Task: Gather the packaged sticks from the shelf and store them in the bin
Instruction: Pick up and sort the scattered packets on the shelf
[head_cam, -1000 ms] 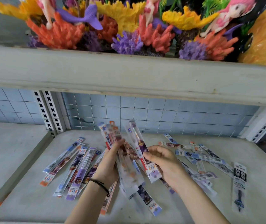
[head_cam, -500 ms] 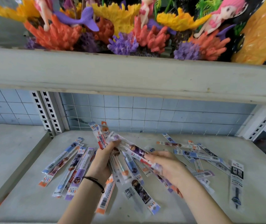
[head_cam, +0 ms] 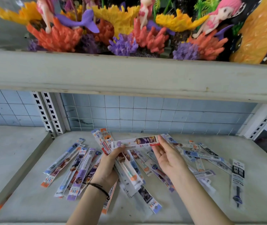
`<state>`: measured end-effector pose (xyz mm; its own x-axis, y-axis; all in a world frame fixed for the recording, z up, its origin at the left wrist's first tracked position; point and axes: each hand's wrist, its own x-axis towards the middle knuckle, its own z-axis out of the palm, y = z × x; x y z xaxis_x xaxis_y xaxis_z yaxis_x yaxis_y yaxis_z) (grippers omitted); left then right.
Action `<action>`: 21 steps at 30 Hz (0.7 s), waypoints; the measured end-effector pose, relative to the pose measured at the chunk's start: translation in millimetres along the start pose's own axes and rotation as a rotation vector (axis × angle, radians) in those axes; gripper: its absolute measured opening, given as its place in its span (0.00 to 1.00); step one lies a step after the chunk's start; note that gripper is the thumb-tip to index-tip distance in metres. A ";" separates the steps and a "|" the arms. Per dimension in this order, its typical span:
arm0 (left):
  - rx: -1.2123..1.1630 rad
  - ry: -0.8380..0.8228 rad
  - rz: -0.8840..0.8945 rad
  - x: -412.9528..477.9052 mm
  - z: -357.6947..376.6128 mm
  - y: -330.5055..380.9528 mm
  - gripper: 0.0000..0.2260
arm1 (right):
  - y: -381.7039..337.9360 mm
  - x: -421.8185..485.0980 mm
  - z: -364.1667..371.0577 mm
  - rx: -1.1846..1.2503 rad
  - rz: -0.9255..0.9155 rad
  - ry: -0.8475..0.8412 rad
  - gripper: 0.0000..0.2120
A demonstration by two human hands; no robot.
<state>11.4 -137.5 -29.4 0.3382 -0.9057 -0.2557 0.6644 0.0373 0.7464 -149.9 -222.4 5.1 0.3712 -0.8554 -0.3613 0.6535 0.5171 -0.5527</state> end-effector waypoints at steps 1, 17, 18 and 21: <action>-0.028 0.002 0.012 0.0 2.2 -0.9 0.07 | 4.2 -2.0 0.8 -0.021 0.015 -0.046 0.20; -0.105 -0.237 -0.290 -11.6 -3.3 5.3 0.15 | -17.7 -10.4 5.8 -0.490 0.087 -0.330 0.15; -0.035 -0.255 -0.329 -11.5 -0.9 6.5 0.18 | -15.2 -11.0 6.2 -0.601 0.065 -0.345 0.16; 0.155 -0.333 -0.395 -13.4 4.9 3.8 0.22 | -2.6 -16.7 10.6 -0.939 -0.088 -0.284 0.14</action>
<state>6.2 -127.3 -20.1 -0.1639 -0.9238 -0.3461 0.5834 -0.3737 0.7211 -150.7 -209.7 20.6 0.5715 -0.8041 -0.1639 -0.0571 0.1602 -0.9854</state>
